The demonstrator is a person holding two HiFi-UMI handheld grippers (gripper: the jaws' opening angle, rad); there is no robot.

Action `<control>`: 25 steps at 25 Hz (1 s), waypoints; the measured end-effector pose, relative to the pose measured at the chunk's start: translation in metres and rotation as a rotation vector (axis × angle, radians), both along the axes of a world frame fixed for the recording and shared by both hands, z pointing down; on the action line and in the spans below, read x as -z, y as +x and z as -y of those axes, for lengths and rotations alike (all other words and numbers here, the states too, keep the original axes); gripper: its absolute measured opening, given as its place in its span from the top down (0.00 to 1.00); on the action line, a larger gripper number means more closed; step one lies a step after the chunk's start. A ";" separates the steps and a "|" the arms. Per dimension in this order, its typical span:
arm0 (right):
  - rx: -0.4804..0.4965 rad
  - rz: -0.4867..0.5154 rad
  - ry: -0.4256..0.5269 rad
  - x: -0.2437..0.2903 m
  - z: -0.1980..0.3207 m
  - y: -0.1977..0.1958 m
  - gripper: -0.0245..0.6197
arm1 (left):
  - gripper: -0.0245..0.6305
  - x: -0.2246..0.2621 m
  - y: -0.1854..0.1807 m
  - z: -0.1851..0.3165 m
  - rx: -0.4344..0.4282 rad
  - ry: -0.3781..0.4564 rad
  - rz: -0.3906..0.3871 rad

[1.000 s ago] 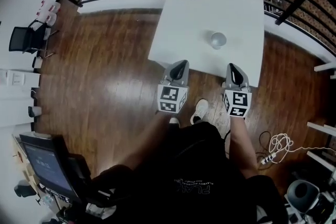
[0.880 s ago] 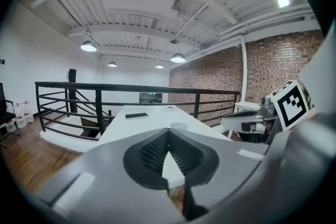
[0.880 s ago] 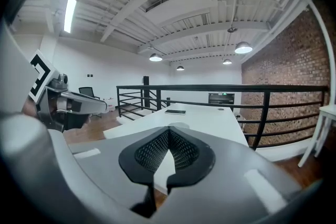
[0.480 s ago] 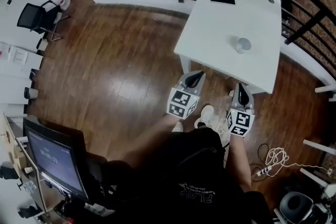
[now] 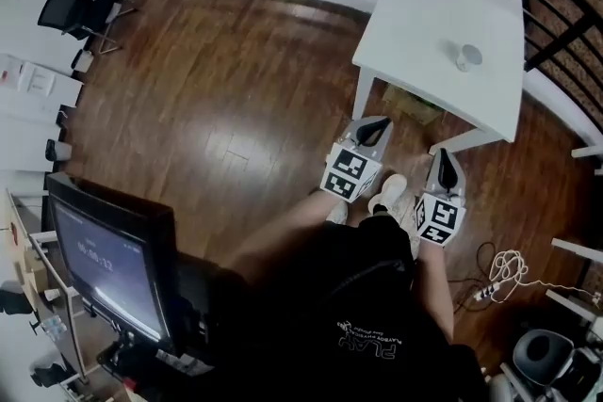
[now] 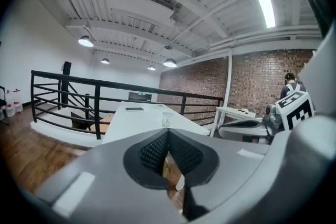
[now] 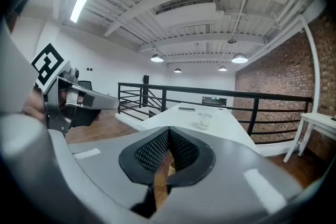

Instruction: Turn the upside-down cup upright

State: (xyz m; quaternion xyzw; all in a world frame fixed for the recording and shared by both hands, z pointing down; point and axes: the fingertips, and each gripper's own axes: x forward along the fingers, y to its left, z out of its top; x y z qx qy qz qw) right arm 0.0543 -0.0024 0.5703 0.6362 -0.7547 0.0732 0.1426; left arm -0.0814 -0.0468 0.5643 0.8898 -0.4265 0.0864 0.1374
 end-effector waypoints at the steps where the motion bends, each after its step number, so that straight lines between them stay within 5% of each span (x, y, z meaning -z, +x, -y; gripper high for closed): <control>1: -0.009 -0.006 -0.004 0.001 -0.007 -0.001 0.94 | 0.97 -0.001 0.000 -0.006 -0.010 -0.003 -0.005; 25: -0.029 0.024 0.013 0.024 -0.013 0.031 0.94 | 0.97 0.030 0.039 -0.010 -0.045 0.050 0.031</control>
